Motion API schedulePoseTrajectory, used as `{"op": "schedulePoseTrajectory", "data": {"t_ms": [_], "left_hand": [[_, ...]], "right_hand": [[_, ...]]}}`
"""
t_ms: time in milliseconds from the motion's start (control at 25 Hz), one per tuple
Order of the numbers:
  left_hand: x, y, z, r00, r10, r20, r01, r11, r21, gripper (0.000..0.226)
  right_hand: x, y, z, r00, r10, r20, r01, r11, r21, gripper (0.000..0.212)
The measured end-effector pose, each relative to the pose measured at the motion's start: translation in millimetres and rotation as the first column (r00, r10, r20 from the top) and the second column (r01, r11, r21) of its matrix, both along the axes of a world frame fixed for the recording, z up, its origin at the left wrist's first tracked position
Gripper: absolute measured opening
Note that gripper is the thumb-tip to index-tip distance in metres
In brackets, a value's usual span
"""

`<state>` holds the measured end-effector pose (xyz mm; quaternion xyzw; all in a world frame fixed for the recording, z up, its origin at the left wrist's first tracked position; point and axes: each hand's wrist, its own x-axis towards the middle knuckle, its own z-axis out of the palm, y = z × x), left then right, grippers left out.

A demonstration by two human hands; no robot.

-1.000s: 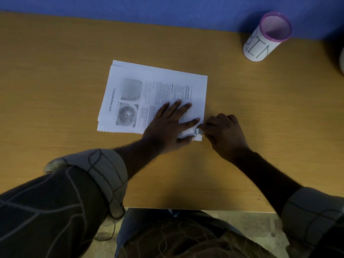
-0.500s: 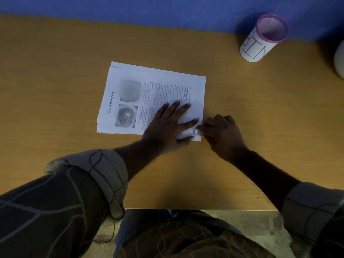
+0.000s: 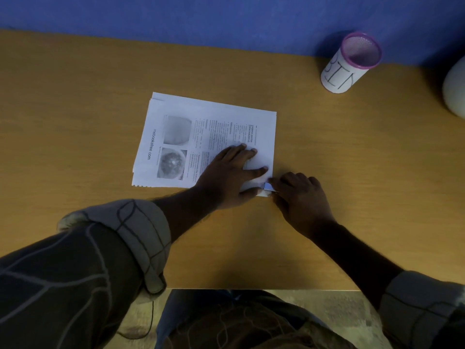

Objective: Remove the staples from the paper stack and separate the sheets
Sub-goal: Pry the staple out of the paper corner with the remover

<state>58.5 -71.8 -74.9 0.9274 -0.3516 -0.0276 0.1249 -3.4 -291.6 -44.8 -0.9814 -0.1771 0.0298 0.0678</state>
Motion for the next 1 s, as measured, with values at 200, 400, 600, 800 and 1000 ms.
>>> {"op": "schedulePoseTrajectory", "data": {"t_ms": [200,400,600,800,1000], "left_hand": [[-1,0,-9,0.999,-0.04,0.013,0.039,0.998,0.04,0.057],[0,0,-11,0.998,-0.056,0.028,0.052,0.992,0.114,0.062],[0,0,-10,0.997,-0.067,0.048,0.061,0.992,0.114,0.061],[0,-1,-9,0.995,-0.073,0.068,0.065,0.991,0.113,0.062],[0,-1,-10,0.995,-0.066,0.069,0.057,0.991,0.122,0.062]], "right_hand": [[-7,1,-3,0.998,-0.047,0.038,0.043,0.995,0.092,0.026],[-2,4,-1,0.999,-0.028,0.045,0.024,0.995,0.092,0.022],[4,1,-1,0.999,0.016,0.044,-0.02,0.996,0.086,0.02],[13,-4,0,0.992,0.108,0.064,-0.112,0.992,0.063,0.019],[10,-1,-1,0.994,0.078,0.079,-0.083,0.994,0.068,0.02]]}}
